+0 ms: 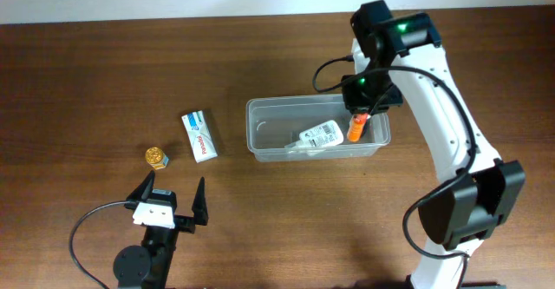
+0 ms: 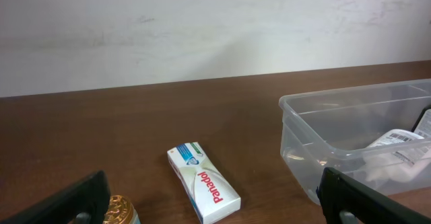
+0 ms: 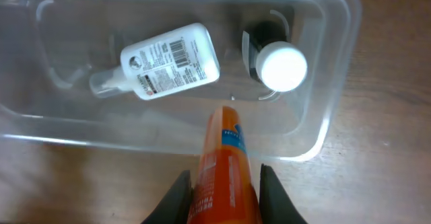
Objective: Pack container
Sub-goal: 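Carry the orange tube over the container and lower it inside, then open the right gripper and retract the right arm to the side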
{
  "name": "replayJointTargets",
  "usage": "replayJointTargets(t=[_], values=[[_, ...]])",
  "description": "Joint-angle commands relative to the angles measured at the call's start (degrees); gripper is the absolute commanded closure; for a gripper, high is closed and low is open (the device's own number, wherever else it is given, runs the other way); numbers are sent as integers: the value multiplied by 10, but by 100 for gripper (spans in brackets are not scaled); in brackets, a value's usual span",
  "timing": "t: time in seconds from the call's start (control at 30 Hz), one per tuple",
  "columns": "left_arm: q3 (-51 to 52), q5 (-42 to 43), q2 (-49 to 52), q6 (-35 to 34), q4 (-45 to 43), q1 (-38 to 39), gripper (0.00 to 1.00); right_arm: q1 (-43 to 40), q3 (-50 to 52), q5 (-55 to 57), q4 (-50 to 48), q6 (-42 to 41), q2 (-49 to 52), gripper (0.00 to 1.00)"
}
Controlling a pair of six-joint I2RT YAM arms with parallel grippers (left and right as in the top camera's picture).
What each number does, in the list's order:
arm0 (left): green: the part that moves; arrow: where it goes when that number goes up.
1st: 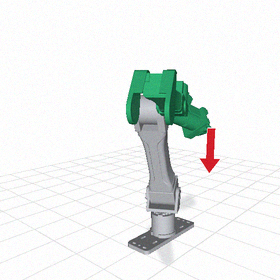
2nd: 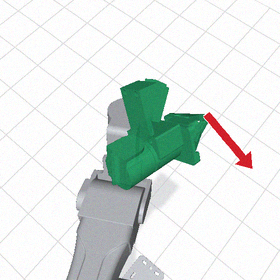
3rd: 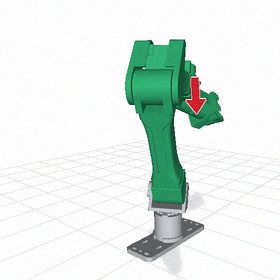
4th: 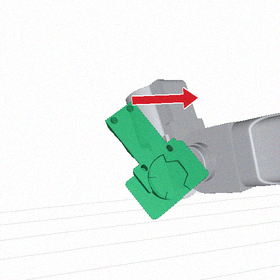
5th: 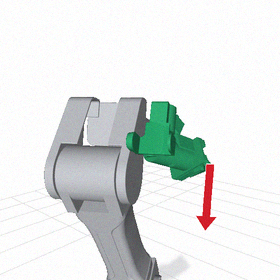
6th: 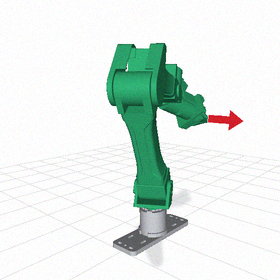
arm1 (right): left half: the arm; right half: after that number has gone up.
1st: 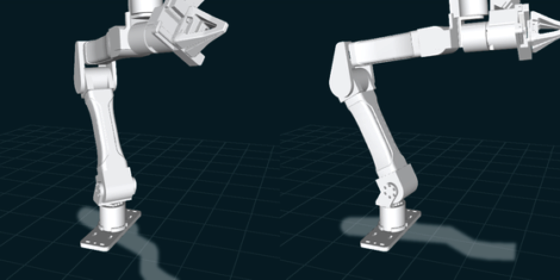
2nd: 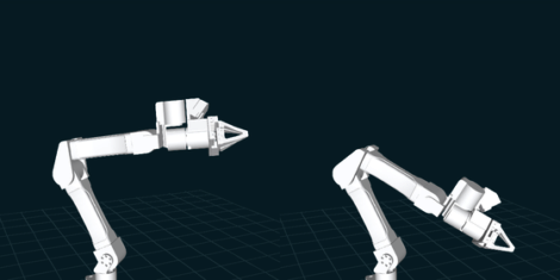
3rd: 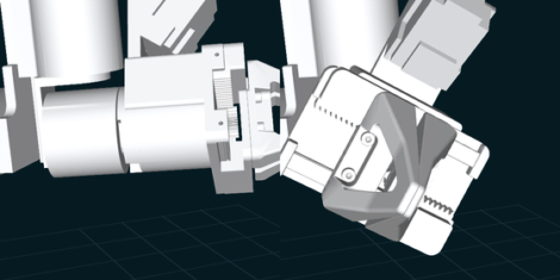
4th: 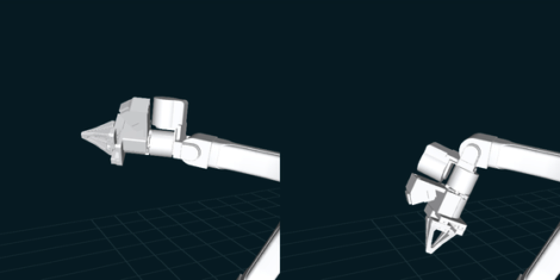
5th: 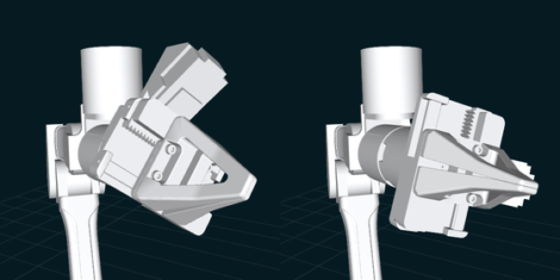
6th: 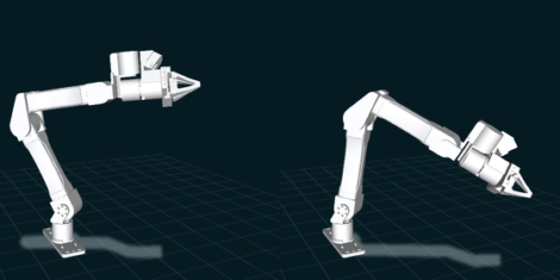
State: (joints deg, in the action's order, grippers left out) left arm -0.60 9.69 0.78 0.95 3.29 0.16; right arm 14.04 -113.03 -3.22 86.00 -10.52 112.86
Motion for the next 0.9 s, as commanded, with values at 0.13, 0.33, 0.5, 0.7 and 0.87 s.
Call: replayJointTargets(t=[0.13,0.33,0.5,0.7,0.87], values=[[0,10,-5,8,4,-4,1,6,63,8,-54,-5,-11,83],[0,10,-5,8,4,-4,1,6,91,7,-73,-4,-11,83],[0,10,-5,8,4,-4,1,6,112,7,-92,-5,-11,83],[0,10,-5,8,4,-4,1,6,125,7,-106,-5,-10,82],[0,10,-5,8,4,-4,1,6,125,7,-111,-5,-10,82]])
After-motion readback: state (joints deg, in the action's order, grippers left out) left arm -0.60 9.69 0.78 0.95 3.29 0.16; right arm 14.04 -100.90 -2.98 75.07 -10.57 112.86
